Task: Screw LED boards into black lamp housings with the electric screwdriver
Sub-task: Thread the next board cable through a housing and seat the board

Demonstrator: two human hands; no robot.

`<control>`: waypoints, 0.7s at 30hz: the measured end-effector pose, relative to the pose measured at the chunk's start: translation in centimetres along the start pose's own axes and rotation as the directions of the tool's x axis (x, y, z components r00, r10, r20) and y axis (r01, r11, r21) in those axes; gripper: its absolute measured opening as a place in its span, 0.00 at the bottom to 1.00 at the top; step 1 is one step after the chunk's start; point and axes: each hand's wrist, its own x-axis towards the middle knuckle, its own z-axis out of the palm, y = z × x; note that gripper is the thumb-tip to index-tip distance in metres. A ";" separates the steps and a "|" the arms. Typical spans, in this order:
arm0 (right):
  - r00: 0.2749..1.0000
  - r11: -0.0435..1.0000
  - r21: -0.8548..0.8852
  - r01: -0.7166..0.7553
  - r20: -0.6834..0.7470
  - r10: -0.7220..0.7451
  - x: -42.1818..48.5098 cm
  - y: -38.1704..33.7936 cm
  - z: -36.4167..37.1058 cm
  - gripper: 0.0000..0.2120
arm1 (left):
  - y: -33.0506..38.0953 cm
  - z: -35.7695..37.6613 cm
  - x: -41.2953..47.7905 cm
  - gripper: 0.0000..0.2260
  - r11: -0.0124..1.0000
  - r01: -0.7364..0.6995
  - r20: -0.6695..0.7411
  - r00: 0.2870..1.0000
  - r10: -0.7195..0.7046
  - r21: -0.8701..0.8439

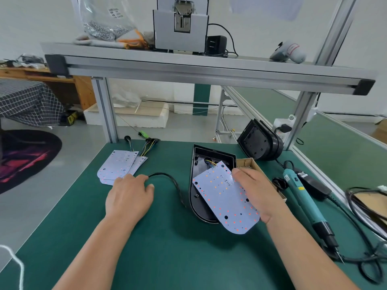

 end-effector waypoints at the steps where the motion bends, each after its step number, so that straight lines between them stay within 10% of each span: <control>1: 1.000 1.000 0.006 0.001 -0.010 -0.001 0.1 0.1 0.0 0.19 | -0.1 0.0 0.0 0.15 1.000 0.016 0.003 1.000 -0.016 0.016; 5: 0.998 0.999 0.050 -0.013 -0.060 0.016 -0.1 -0.2 0.5 0.19 | 0.4 0.1 -0.2 0.12 0.967 -0.016 0.061 0.998 0.033 -0.253; 9: 0.996 0.993 0.082 -0.083 -0.013 0.084 -0.8 -0.5 1.7 0.22 | 2.2 -0.5 -1.5 0.17 0.700 0.099 0.355 0.906 0.230 -0.708; 17: 0.991 0.984 0.123 -0.133 0.022 0.131 -1.1 -0.1 2.9 0.18 | 3.6 0.9 -2.6 0.13 0.855 -0.408 0.257 0.831 0.493 -0.321; 21: 0.989 0.980 0.131 -0.147 0.025 0.144 -1.0 0.0 2.9 0.18 | 3.5 1.0 -2.5 0.03 0.804 -0.286 0.304 0.818 0.488 -0.521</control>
